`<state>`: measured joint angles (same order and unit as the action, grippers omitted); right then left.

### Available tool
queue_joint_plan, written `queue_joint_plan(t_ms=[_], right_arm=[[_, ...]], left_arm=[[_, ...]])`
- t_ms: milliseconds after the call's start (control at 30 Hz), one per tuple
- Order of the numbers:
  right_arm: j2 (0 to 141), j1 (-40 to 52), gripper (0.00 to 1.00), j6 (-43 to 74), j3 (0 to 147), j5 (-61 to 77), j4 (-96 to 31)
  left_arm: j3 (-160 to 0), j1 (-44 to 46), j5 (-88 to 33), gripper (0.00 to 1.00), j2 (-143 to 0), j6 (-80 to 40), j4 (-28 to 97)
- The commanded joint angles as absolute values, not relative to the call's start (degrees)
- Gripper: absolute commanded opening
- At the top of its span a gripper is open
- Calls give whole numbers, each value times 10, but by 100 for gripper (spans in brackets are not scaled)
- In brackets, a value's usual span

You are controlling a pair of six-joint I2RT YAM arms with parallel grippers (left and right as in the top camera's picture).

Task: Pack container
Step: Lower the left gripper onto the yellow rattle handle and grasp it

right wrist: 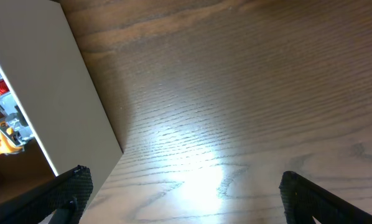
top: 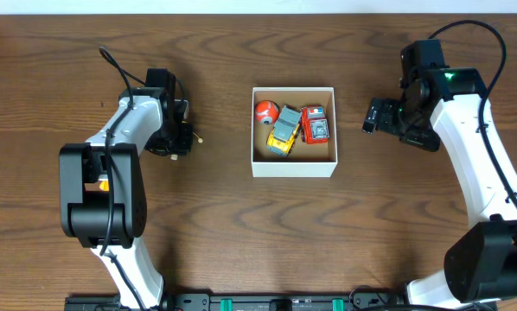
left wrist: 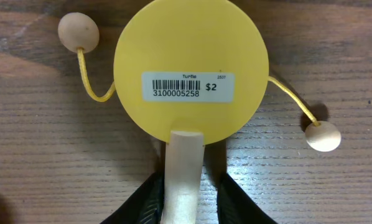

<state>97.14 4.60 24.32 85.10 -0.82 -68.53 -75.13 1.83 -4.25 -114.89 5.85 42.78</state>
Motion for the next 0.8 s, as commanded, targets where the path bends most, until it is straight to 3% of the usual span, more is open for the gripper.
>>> queue_joint_plan(t_ms=[0,467,767], right_arm=[[975,46,99,235,848,-6,-685],[975,43,99,231,848,-6,-678],[975,13,99,239,848,-6,-651]], left_arm=[[-757,17,-36,26,-1156,58,428],[-760,18,-36,6,-1108,58,432],[-783,76,-36,6,-950,58,462]])
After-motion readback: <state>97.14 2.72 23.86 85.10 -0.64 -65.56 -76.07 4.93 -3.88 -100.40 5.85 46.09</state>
